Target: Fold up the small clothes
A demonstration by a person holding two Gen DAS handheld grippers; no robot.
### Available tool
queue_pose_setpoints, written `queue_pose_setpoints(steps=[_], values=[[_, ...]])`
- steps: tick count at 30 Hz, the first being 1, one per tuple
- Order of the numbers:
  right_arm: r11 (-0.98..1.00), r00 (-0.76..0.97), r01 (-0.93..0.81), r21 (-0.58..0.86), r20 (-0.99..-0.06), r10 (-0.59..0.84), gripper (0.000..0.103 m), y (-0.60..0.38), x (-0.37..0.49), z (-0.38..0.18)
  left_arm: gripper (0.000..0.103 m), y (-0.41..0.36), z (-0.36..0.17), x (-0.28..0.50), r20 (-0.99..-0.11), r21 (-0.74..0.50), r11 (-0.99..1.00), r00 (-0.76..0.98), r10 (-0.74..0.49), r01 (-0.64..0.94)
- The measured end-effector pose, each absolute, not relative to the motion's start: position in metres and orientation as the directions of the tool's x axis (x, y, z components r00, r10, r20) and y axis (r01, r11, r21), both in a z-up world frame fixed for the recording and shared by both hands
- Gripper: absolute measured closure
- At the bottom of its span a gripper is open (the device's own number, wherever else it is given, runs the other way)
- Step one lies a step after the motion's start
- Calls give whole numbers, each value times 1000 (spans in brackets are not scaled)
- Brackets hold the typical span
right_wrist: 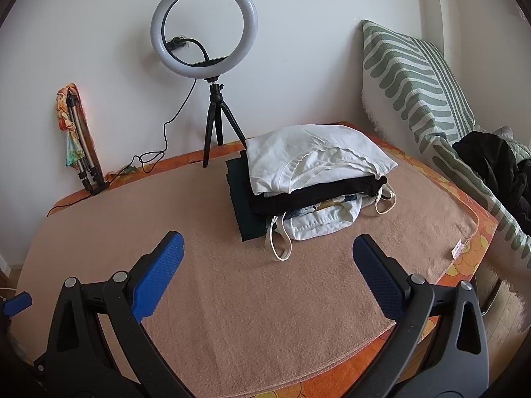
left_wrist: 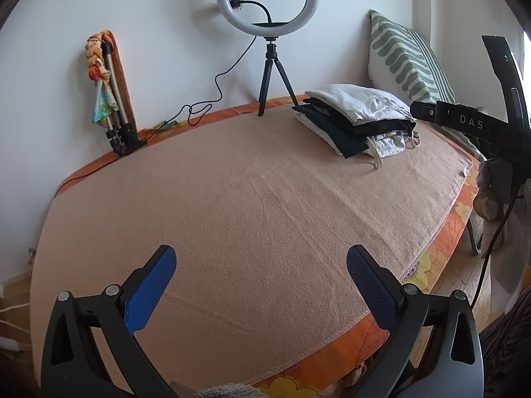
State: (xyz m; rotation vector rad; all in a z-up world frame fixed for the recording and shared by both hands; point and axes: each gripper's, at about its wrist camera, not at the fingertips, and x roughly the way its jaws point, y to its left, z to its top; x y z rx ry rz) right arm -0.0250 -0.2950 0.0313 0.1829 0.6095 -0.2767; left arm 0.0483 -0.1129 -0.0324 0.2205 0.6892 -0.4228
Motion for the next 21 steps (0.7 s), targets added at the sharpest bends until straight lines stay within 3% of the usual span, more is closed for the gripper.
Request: queue_pose_setpoints(steps=[21], values=[[949,784,305,82,-588,-201,0,-293,-25,31,1,-110,-28,46,-647,60,894,699,-304,444]])
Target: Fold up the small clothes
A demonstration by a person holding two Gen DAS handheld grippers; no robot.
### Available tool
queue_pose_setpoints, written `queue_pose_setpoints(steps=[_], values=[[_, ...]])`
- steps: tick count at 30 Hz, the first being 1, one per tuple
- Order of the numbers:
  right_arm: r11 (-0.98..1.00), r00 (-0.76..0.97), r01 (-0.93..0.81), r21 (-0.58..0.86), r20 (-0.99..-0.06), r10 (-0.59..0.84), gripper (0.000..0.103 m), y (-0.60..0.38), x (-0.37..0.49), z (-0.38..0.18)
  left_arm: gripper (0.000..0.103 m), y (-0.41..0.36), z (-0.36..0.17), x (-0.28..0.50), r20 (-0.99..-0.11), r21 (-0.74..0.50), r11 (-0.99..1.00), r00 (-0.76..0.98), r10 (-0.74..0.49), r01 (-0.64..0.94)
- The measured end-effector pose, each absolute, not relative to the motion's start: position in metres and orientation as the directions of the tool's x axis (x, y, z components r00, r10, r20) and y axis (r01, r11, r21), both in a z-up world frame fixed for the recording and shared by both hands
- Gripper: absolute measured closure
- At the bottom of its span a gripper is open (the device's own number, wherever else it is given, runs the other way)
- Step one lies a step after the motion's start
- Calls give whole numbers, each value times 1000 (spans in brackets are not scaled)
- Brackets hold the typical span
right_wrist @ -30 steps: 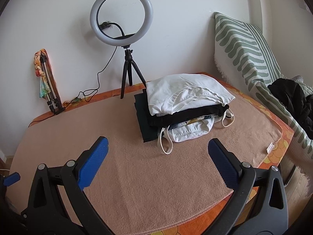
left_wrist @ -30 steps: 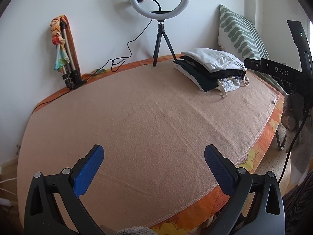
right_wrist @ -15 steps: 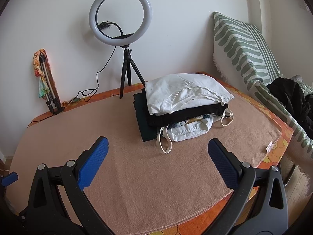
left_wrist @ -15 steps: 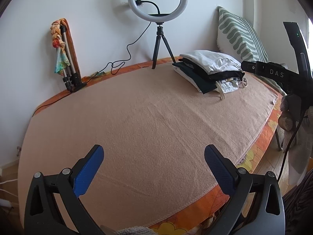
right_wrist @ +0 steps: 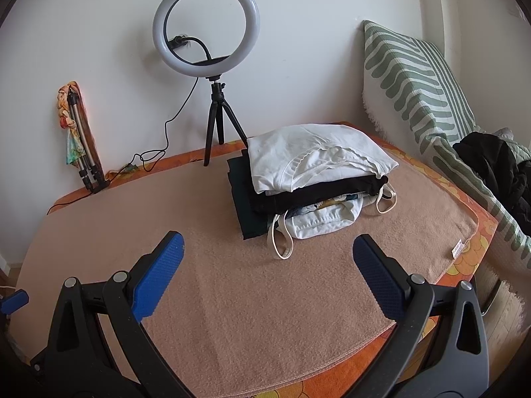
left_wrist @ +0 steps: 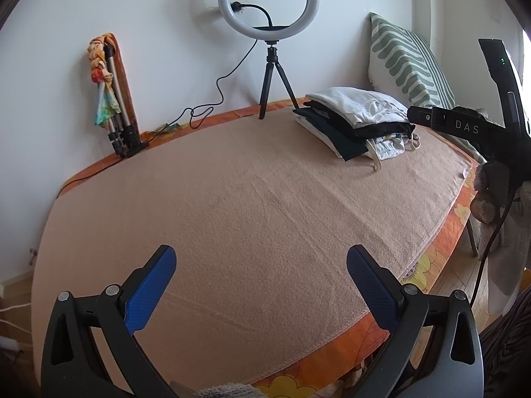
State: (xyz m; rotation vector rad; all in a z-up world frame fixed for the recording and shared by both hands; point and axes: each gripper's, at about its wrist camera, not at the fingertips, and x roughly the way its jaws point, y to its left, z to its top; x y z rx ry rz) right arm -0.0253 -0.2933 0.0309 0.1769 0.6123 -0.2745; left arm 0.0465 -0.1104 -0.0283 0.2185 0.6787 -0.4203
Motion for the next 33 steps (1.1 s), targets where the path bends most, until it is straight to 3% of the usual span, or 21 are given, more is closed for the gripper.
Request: queue_pose_setpoints(steps=[33], values=[[950,786,301,78,-585,-201,0,-293,-25,32,1,-108,-24,42,-634,59,893,708,-311,446]])
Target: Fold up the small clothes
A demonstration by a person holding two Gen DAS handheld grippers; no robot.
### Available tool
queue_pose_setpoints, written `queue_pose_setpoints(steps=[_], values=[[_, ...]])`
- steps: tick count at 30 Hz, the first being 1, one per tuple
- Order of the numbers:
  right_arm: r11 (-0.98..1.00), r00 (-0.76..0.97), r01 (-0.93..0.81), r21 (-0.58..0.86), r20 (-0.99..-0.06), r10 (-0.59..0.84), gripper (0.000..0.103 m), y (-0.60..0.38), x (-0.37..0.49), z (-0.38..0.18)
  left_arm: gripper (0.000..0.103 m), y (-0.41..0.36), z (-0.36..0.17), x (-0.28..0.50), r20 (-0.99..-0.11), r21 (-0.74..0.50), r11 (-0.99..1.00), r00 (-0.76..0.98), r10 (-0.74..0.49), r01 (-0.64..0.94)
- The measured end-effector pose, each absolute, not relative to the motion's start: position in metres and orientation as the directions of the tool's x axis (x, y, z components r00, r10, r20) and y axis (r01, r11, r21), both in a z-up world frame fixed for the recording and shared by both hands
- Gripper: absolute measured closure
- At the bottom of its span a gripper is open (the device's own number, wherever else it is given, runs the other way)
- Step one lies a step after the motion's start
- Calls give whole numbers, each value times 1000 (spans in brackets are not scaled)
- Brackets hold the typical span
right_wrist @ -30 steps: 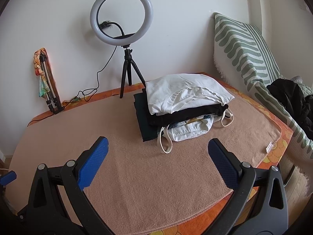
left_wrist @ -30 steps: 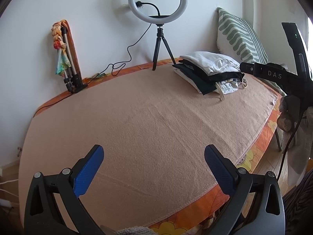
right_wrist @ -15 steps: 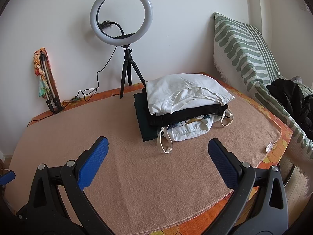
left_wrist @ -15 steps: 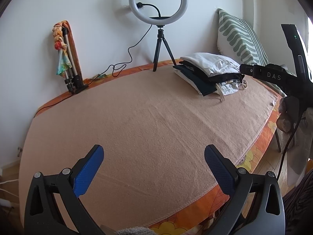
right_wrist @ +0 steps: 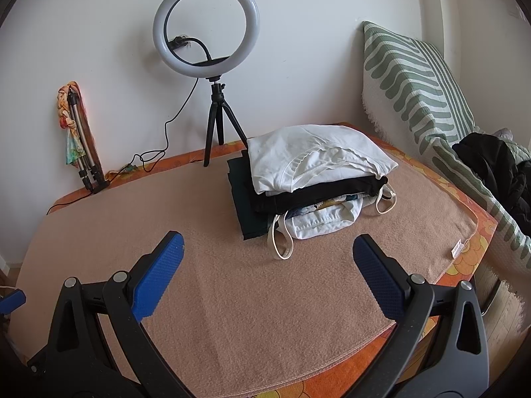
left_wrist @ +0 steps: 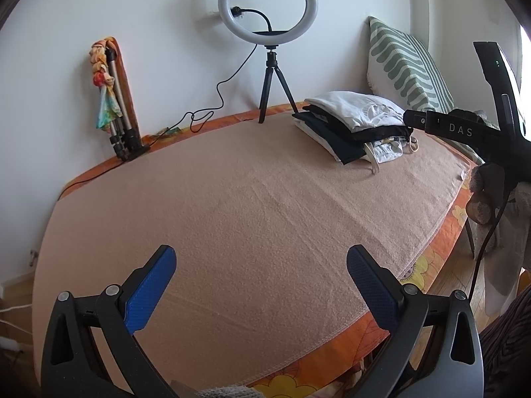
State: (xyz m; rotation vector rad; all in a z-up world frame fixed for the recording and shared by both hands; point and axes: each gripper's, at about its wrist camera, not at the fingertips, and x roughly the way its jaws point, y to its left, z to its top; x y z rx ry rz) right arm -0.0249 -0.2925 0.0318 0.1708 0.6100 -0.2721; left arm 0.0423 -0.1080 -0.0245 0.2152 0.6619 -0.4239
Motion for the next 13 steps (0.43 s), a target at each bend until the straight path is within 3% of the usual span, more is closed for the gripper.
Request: queue_pose_setpoints(steps=[13], values=[[950,785,300,81,-587,-198,0,-291,-25,32,1,-107,-23,40,-626,56,895,714,-315,443]])
